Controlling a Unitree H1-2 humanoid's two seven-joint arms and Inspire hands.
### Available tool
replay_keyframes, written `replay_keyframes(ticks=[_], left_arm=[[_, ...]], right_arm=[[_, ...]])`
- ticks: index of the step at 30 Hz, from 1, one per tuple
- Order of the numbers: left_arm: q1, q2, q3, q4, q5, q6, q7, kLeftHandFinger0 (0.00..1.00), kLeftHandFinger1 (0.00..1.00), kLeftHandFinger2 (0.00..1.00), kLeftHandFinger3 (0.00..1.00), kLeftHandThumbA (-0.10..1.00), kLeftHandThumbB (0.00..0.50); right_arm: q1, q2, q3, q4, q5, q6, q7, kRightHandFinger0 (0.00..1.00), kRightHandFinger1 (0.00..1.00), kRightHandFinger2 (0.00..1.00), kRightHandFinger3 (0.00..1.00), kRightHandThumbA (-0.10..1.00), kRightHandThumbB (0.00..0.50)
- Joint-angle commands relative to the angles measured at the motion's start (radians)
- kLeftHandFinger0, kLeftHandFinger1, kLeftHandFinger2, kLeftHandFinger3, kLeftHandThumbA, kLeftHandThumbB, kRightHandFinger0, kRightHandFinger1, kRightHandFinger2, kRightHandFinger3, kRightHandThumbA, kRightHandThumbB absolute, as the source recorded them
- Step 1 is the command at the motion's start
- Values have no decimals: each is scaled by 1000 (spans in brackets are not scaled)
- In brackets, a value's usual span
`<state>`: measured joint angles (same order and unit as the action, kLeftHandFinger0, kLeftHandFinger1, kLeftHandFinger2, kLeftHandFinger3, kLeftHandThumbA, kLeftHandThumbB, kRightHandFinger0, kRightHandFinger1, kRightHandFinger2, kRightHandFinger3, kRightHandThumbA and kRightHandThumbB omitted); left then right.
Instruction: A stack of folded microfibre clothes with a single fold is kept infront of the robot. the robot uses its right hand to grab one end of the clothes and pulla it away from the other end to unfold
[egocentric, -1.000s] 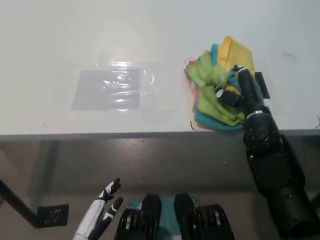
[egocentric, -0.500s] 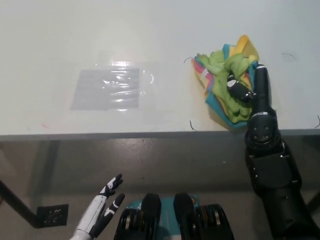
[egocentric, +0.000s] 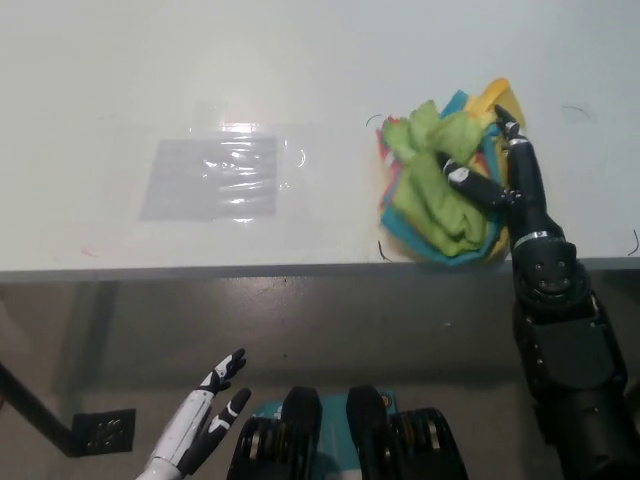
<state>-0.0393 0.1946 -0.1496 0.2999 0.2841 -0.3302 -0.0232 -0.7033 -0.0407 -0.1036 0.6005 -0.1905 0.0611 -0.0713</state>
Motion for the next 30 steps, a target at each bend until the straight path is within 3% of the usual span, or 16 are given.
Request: replay_keyframes(ticks=[1, 15, 18, 19, 20, 21, 22, 23, 24, 25, 26, 27, 30], left_arm=[[-15, 14, -4, -30, 26, -14, 6, 1000, 1000, 1000, 1000, 1000, 500], [-21, 11, 0, -29, 47, -5, 11, 1000, 1000, 1000, 1000, 1000, 500], [-22, 10, 2, -31, 49, -6, 14, 1000, 1000, 1000, 1000, 1000, 500], [-24, 9, 4, -29, 38, -4, 8, 1000, 1000, 1000, 1000, 1000, 500], [-28, 9, 4, -27, 38, -7, 9, 1000, 1000, 1000, 1000, 1000, 500], [-27, 9, 4, -27, 40, -8, 10, 1000, 1000, 1000, 1000, 1000, 500], [-26, 8, 5, -27, 40, -9, 12, 1000, 1000, 1000, 1000, 1000, 500], [-24, 9, 6, -26, 39, -15, 15, 1000, 1000, 1000, 1000, 1000, 500], [-24, 9, 6, -25, 39, -17, 16, 1000, 1000, 1000, 1000, 1000, 500], [-22, 11, 6, -28, 42, -14, 15, 1000, 1000, 1000, 1000, 1000, 500], [-23, 11, 6, -27, 40, -13, 14, 1000, 1000, 1000, 1000, 1000, 500], [-24, 11, 7, -21, 33, -13, 9, 1000, 1000, 1000, 1000, 1000, 500], [-22, 11, 7, -15, 33, -17, 11, 1000, 1000, 1000, 1000, 1000, 500]], right_arm=[[-29, -35, 29, -43, 115, -28, 170, 1000, 1000, 1000, 1000, 829, 500], [-20, -60, 61, -32, 117, -86, 152, 1000, 1000, 1000, 1000, 782, 500], [-19, -38, 30, -29, 137, -99, 104, 1000, 1000, 1000, 1000, 727, 454], [-19, -15, 2, -24, 118, -121, 7, 1000, 1000, 1000, 1000, 675, 447], [-24, 10, -34, -12, 101, -144, -100, 1000, 1000, 1000, 1000, 593, 406], [-26, 17, -40, -5, 66, -153, -166, 934, 931, 949, 982, 433, 300], [-27, 24, -48, 3, 23, -162, -249, 394, 395, 452, 500, 247, 159], [-28, 33, -64, 3, 0, -164, -316, 79, 141, 295, 333, 108, 139], [-28, 35, -66, 3, -4, -164, -330, 16, 104, 330, 328, 44, 126], [-28, 34, -64, 9, -31, -170, -375, 1, 42, 329, 290, -94, 135], [-30, 29, -64, 21, -46, -186, -406, 0, 40, 424, 407, -100, 152], [-27, 20, -60, 26, -60, -181, -421, 0, 139, 541, 539, -100, 164], [-23, 15, -72, 25, -48, -185, -430, 0, 163, 589, 630, -100, 169]])
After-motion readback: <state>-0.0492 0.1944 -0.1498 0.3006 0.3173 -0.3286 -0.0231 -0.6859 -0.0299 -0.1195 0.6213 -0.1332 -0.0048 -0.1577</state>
